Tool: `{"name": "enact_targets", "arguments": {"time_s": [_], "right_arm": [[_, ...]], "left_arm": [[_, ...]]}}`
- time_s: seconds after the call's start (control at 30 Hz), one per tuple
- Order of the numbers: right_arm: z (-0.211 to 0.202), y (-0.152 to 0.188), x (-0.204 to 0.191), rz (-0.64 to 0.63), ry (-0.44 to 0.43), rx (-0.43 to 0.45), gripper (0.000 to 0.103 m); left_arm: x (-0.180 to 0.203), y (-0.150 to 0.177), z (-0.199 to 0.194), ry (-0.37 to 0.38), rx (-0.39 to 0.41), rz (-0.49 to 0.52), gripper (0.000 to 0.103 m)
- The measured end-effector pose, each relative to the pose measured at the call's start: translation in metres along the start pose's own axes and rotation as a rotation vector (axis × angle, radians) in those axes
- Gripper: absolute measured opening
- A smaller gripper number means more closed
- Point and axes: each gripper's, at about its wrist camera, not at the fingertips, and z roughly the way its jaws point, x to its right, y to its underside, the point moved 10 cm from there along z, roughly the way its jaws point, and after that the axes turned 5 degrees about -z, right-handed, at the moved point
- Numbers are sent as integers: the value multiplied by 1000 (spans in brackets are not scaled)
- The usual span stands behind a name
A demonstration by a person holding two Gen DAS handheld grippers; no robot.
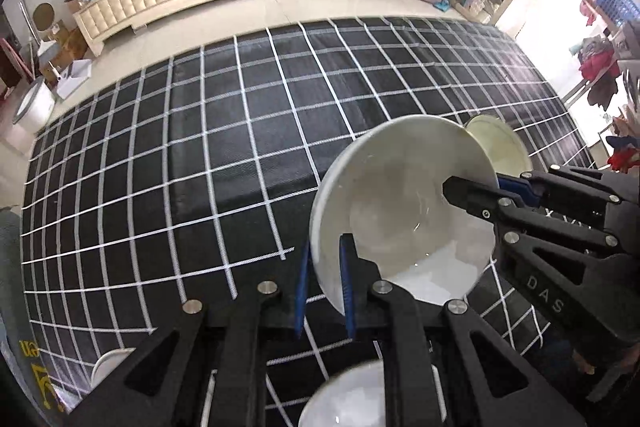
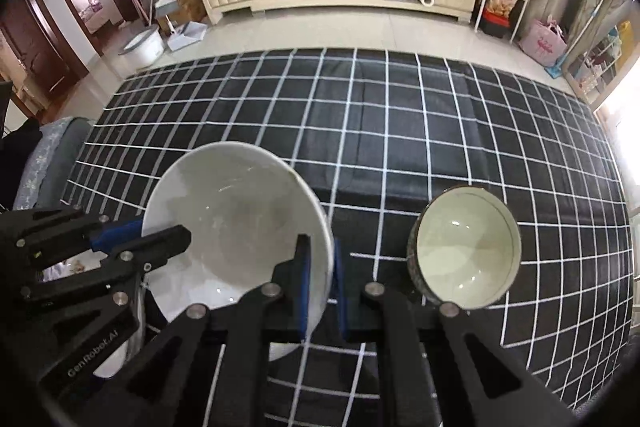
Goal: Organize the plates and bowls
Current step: 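Carry the plain white bowl with both grippers and lower it into the red-logo bowl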
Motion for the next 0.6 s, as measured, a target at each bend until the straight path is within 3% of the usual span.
{"name": "enact_targets", "arguments": {"time_s": [0.37,0.6], "right_arm": [[-41,15,-27,10,-39,47,14],[-43,40,-39,33,-62,26,14]], "left_arm": [[-5,24,-62,-9,83,-21,13],[-7,45,-76,-32,106,-27,13]]}}
